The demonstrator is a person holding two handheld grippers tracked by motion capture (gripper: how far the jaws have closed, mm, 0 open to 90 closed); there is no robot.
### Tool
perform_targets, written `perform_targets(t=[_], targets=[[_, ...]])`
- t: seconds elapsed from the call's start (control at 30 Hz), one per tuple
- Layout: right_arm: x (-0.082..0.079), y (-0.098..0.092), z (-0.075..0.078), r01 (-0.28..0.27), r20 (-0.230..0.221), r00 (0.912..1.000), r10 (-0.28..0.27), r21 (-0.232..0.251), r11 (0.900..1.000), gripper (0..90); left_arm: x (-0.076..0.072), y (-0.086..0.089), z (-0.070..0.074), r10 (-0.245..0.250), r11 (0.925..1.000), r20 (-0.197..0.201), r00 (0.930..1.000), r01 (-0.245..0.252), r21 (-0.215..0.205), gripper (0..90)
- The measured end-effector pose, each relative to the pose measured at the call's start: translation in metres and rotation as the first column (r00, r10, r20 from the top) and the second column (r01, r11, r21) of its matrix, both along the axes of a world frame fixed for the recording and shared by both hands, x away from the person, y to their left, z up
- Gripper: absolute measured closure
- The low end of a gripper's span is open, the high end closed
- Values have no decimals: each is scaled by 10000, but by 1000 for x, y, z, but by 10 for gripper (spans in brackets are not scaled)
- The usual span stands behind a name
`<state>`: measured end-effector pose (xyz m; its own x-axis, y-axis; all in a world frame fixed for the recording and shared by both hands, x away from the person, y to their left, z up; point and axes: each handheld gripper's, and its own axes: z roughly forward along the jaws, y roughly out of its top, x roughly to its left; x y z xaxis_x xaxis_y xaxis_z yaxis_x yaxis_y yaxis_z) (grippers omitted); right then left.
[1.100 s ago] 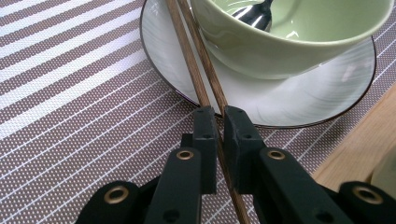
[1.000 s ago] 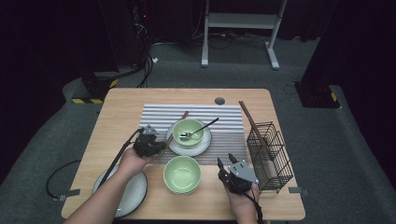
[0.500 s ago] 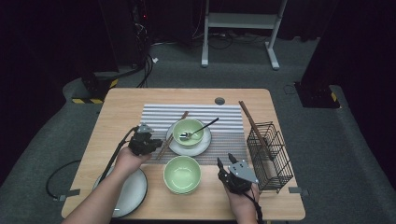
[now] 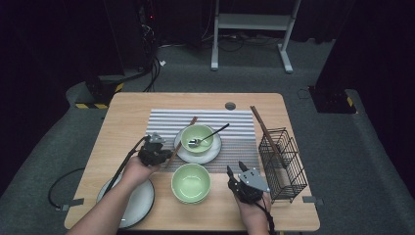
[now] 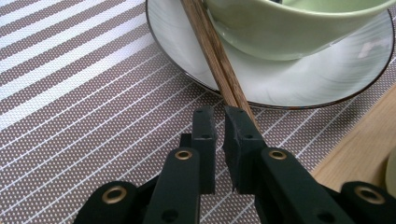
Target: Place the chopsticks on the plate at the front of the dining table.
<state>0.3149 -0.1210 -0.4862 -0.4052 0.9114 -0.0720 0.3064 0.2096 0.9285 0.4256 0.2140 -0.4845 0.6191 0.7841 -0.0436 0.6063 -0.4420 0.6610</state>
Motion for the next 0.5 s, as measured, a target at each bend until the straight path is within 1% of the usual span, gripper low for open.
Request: perform_targets(t=[0.3, 0.4, 0.5], targets=[[0, 1, -1, -29, -57, 10000, 29, 8, 10000, 541, -2, -5, -1, -112, 9999, -77, 9999, 112, -44, 822], [0, 0, -1, -37, -10, 10000, 37, 4, 10000, 541, -3, -7, -1, -177, 9998, -71, 9998, 177, -43, 822], [0, 0, -1, -34, -20, 10000, 34, 12, 10000, 541, -4, -9, -2, -290, 9996, -69, 9996, 290, 29, 822]])
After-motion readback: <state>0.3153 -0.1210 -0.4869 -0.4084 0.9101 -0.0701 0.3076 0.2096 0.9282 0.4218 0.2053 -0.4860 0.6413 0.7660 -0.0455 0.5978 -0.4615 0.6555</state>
